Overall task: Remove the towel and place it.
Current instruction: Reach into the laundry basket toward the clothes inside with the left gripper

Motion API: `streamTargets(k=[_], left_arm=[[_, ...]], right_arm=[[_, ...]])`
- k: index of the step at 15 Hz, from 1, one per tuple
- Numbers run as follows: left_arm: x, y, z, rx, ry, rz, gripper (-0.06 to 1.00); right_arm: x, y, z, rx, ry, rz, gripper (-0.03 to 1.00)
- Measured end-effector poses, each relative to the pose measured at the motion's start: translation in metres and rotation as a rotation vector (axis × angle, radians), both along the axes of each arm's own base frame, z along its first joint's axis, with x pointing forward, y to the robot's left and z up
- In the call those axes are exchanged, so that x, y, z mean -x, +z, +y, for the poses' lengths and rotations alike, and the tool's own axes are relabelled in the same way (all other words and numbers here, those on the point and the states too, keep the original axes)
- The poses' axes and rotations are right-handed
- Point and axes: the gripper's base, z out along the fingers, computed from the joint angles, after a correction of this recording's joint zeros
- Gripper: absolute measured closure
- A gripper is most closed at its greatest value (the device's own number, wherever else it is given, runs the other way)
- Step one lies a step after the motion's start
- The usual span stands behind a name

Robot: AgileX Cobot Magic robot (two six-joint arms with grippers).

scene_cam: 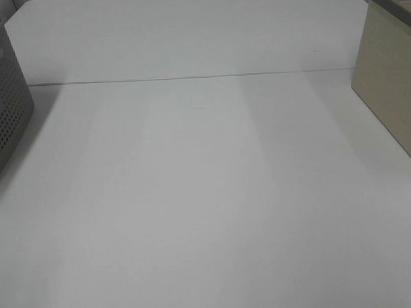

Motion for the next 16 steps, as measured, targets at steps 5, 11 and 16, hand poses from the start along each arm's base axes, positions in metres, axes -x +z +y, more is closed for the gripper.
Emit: streamTargets(k=[5,11,16], left_arm=[[0.0000,0.0000,0.0000,0.000,0.000,0.000,-0.04],[0.0000,0.0000,0.0000,0.000,0.000,0.000,-0.04],[0.0000,0.0000,0.0000,0.000,0.000,0.000,-0.04]], right_arm=[[0.0000,0.0000,0.0000,0.000,0.000,0.000,0.27],[0.0000,0.0000,0.0000,0.000,0.000,0.000,0.27],[0.0000,0.0000,0.0000,0.000,0.000,0.000,0.27]])
